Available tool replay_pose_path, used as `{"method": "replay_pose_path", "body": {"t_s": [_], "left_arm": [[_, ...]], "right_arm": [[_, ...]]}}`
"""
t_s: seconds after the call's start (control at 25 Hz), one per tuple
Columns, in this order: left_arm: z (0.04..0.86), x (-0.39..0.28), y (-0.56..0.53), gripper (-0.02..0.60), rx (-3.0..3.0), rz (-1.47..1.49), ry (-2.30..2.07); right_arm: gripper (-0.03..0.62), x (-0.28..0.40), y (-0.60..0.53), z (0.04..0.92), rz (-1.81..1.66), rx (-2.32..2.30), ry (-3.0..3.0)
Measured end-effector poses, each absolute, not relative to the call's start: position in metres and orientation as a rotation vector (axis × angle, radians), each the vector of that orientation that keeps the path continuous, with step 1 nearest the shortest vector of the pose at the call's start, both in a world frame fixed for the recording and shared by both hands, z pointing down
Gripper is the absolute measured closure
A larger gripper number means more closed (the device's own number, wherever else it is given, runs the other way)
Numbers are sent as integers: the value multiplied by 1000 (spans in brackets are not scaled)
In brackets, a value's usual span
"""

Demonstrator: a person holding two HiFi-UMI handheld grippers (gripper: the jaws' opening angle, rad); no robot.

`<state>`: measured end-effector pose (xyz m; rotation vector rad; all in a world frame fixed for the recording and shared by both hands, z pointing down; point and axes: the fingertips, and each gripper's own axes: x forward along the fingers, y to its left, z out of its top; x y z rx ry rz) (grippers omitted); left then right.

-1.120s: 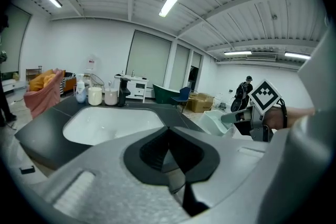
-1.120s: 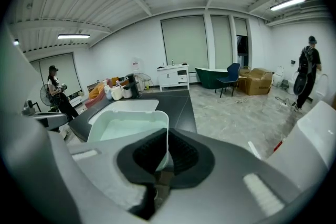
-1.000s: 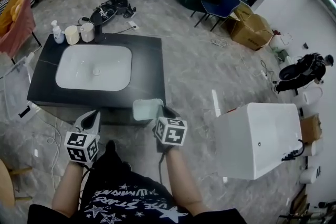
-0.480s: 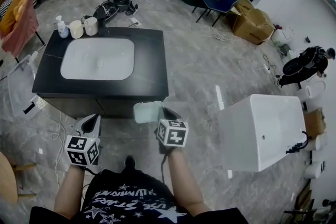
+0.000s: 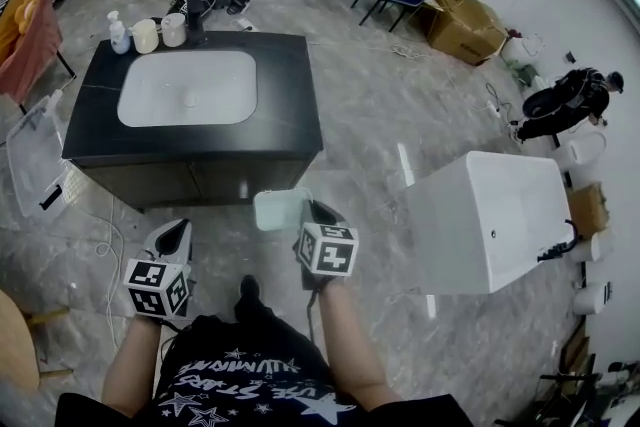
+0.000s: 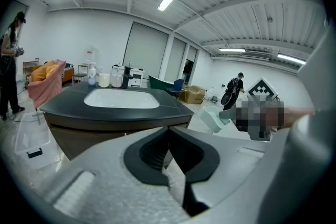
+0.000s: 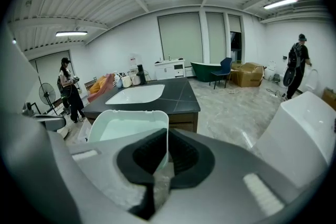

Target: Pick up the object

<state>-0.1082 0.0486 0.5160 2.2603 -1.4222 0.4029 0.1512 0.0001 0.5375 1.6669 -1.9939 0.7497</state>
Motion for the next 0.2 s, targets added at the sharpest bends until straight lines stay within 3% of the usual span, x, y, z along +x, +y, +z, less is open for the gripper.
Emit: {"method": "replay_pose_path", "body": {"t_s": [0.2], "left_arm": [[512, -117, 76, 572, 2288, 399, -1391]], "right_arm": [[583, 143, 36, 535, 756, 1698, -1966]]}}
